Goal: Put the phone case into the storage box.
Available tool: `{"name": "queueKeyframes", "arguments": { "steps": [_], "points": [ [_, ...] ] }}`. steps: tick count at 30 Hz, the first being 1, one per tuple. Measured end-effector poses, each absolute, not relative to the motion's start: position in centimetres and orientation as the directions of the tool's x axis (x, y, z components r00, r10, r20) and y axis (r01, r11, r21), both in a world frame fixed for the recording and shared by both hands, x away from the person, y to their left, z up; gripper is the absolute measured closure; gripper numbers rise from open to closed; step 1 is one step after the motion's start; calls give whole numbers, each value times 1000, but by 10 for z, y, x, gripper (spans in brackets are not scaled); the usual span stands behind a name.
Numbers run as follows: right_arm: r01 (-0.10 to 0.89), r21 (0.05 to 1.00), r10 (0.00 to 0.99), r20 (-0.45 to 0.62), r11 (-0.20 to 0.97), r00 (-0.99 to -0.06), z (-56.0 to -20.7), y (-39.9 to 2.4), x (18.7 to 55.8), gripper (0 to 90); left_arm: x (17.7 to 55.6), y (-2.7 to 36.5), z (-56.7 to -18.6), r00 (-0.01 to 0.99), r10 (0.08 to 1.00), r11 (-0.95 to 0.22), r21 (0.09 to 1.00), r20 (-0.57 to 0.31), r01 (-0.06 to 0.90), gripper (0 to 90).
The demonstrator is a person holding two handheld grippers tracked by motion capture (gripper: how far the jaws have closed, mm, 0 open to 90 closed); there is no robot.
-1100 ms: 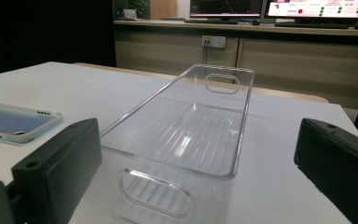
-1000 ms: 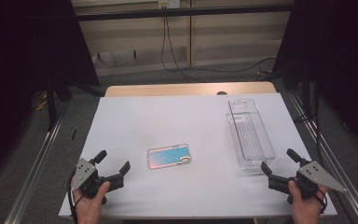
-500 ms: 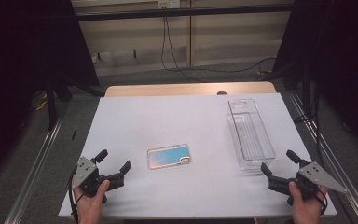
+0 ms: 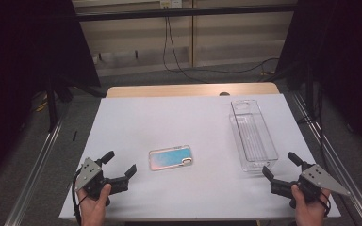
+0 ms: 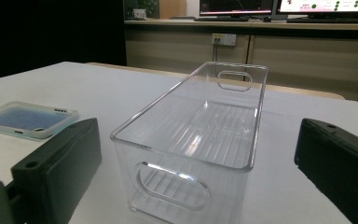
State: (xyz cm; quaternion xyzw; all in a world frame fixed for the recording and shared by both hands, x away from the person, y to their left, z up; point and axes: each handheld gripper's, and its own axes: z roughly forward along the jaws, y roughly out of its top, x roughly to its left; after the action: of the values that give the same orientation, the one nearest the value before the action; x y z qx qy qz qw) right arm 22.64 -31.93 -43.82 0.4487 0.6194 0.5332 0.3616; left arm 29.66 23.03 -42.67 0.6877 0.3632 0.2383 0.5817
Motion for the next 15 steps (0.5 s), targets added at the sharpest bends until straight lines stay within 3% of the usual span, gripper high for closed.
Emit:
{"name": "queueKeyframes", "arguments": {
  "steps": [8, 10, 15],
  "points": [
    [173, 985, 939, 31, 30, -341, -439, -320, 226, 3, 308, 220, -428, 650, 755, -89, 967, -90, 237, 38],
    [174, 984, 939, 32, 30, -342, -439, -320, 226, 3, 309, 217, -425, 646, 753, -62, 964, -124, 258, 38],
    [179, 983, 939, 35, 29, -342, -438, -319, 225, 3, 310, 208, -416, 671, 733, -61, 971, -113, 230, 28]
  ]
}}
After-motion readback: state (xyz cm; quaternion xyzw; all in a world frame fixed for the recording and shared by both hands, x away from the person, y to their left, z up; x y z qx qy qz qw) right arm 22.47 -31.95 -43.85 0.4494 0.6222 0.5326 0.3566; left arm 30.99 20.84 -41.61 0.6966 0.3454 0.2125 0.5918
